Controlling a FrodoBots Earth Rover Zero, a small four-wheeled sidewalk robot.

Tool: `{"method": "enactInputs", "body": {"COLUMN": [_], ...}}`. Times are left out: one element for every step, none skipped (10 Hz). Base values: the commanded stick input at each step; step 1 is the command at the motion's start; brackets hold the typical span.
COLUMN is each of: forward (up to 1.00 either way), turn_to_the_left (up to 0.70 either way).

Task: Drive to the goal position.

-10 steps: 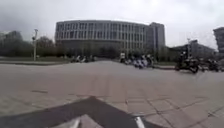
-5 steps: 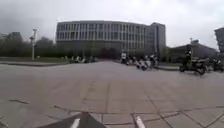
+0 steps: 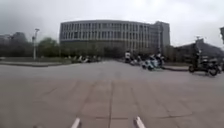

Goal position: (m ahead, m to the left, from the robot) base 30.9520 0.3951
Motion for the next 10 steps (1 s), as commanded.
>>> {"method": "enactInputs", "body": {"forward": [1.0,1.0,1.0,1.0,1.0,1.0,1.0,1.0,1.0,1.0], "turn_to_the_left": [0.06,0.06,0.06,0.06,0.06,0.06,0.06,0.06,0.06,0.06]}}
